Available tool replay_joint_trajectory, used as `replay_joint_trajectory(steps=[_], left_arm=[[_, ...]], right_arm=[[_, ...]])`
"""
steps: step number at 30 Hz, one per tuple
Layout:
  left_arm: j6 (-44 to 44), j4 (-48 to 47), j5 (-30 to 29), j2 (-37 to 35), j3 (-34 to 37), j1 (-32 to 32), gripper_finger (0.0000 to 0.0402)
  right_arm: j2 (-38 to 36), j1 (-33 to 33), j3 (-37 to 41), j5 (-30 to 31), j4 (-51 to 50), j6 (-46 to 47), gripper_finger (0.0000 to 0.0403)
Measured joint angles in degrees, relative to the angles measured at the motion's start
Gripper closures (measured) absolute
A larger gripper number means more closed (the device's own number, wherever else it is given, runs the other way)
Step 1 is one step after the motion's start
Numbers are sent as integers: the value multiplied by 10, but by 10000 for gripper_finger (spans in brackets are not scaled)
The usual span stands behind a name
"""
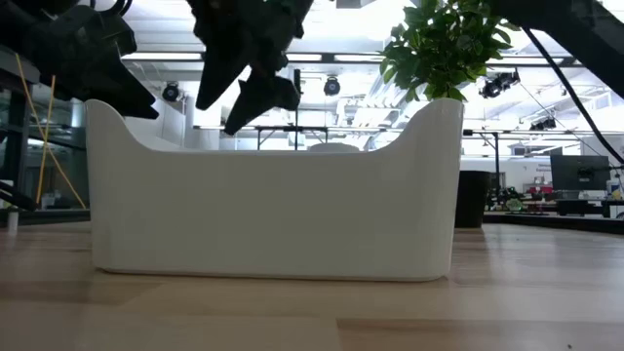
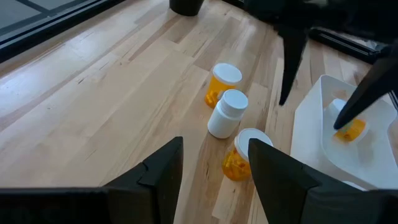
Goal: Pick and place pill bottles into a basket
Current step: Put the left orange pill bottle into the white bin
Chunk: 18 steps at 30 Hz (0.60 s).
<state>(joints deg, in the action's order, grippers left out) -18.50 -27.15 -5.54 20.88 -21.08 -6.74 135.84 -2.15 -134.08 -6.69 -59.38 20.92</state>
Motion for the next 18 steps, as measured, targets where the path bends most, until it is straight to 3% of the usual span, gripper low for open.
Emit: replay_joint_trajectory(steps=[10, 18], left_arm=[[1, 0, -3, 0, 0, 0, 186], [2, 0, -2, 0, 0, 0, 186]], right_arm=[[16, 14, 0, -11, 20, -18, 104], [40, 21, 0, -12, 38, -22, 91]])
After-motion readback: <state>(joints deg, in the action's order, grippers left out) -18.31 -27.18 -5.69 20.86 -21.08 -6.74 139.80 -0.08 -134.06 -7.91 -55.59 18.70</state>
